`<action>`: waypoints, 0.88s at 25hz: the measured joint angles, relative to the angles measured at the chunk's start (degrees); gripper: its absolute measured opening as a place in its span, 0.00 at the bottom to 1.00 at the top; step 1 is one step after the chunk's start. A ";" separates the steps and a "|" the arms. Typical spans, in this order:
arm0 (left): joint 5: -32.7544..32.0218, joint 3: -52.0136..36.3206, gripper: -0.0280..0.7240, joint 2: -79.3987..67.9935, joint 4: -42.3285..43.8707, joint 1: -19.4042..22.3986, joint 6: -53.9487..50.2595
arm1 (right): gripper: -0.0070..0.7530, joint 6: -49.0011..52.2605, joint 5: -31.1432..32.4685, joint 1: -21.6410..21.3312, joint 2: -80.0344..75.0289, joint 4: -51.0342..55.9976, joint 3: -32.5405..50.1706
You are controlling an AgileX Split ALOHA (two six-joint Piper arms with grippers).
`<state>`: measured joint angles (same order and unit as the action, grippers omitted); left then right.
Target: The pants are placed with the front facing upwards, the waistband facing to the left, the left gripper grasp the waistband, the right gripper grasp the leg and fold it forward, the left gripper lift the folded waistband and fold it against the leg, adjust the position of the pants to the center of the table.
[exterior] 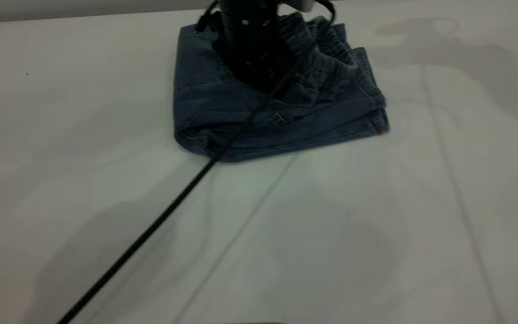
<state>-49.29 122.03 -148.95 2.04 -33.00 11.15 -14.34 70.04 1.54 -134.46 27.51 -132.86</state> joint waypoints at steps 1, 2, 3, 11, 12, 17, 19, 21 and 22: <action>-0.58 0.07 0.80 -0.10 0.00 -0.71 0.06 | 0.72 0.00 0.00 0.00 0.00 0.00 0.00; -1.22 0.19 0.80 -0.07 0.00 -1.44 0.12 | 0.72 -0.04 0.00 0.00 0.00 0.00 0.00; -2.08 0.37 0.80 -0.07 -0.06 -1.84 0.16 | 0.72 -0.21 -0.05 0.00 0.00 0.00 0.00; -17.78 12.53 0.80 -0.74 1.04 -2.27 0.29 | 0.72 -1.34 0.39 0.00 1.52 0.00 -2.80; -17.83 14.56 0.80 -0.74 1.94 -2.27 0.13 | 0.72 -1.34 0.69 0.00 2.03 0.00 -3.66; -17.83 25.47 0.80 -0.05 6.72 -2.27 -3.04 | 0.72 -1.34 1.83 0.00 5.79 -1.49 -9.03; -17.83 26.46 0.80 1.59 8.56 -2.27 -3.98 | 0.72 -0.61 1.93 0.00 7.96 -2.65 -9.80; -17.83 26.48 0.80 4.44 10.21 -2.27 -4.31 | 0.72 0.86 2.07 0.00 10.78 -2.92 -9.91; -17.83 26.48 0.80 6.17 10.92 -2.27 -4.71 | 0.72 1.49 2.17 0.00 12.29 -2.99 -9.91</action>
<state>-67.13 148.51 -142.78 12.97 -35.26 6.44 -12.84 72.22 1.54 -122.17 24.52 -142.77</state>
